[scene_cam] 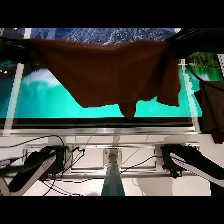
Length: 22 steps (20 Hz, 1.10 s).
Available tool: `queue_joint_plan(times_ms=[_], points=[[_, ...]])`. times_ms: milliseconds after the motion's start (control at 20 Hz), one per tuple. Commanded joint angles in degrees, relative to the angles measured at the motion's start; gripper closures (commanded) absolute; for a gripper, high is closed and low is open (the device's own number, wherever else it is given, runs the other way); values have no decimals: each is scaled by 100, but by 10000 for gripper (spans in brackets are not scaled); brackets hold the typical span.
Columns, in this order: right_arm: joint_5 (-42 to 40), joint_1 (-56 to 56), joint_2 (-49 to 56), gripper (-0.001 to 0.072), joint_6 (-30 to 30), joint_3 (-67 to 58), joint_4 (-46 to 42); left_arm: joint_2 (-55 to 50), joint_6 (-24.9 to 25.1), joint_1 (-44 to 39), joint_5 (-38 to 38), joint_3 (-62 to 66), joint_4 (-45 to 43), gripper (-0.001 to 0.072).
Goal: Fold the clothes and pants, and hang the long-sleeved shirts on hangers.
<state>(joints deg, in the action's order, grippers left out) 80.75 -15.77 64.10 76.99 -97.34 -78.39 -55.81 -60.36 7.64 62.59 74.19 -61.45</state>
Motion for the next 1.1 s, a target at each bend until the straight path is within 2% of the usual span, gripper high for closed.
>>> queue_joint_plan(times_ms=[0,150,250,300,350,400,450,550,650,750,800,850,900,950,1050], points=[[-629,2,833,700,-474,691,9,-1390,-31,-4,-140,0,17,695],[-1958,7,1860,698,-463,927,-7,-2522,-33,-4,-1250,0,291,694],[-2817,7,2483,680,-422,929,13,-3071,-35,-4,-1867,0,817,687],[-3174,7,2719,579,-334,929,11,-3254,-33,-4,-1998,0,1134,598],[-3414,11,2879,410,-201,929,7,-3383,-31,-2,-2015,0,1419,335],[-3565,35,2981,305,-118,929,0,-3434,-35,7,-2013,0,1528,42],[-3582,66,3008,303,-111,929,-26,-3436,-33,13,-1947,0,1504,4],[-3445,201,2981,303,-114,922,-37,-3331,-35,127,-1519,0,1335,21],[-3174,400,2933,303,-116,914,-133,-3139,-31,413,-702,0,1331,175],[-2804,684,2903,308,-120,914,-247,-2885,-44,793,195,0,1342,180],[-2549,868,2900,317,-120,914,-271,-2743,-162,1008,682,0,1421,284],[-2262,1067,2900,417,-120,916,-269,-2610,-197,1213,1191,0,1567,485],[-2090,1257,2900,468,-120,935,-264,-2459,-175,1408,1692,-15,1707,647],[-1980,1445,2903,468,-120,994,-236,-2293,-173,1556,2011,-96,1818,696],[-1777,1821,2914,468,-120,1290,-15,-1827,-157,1735,2210,-573,1904,695]])
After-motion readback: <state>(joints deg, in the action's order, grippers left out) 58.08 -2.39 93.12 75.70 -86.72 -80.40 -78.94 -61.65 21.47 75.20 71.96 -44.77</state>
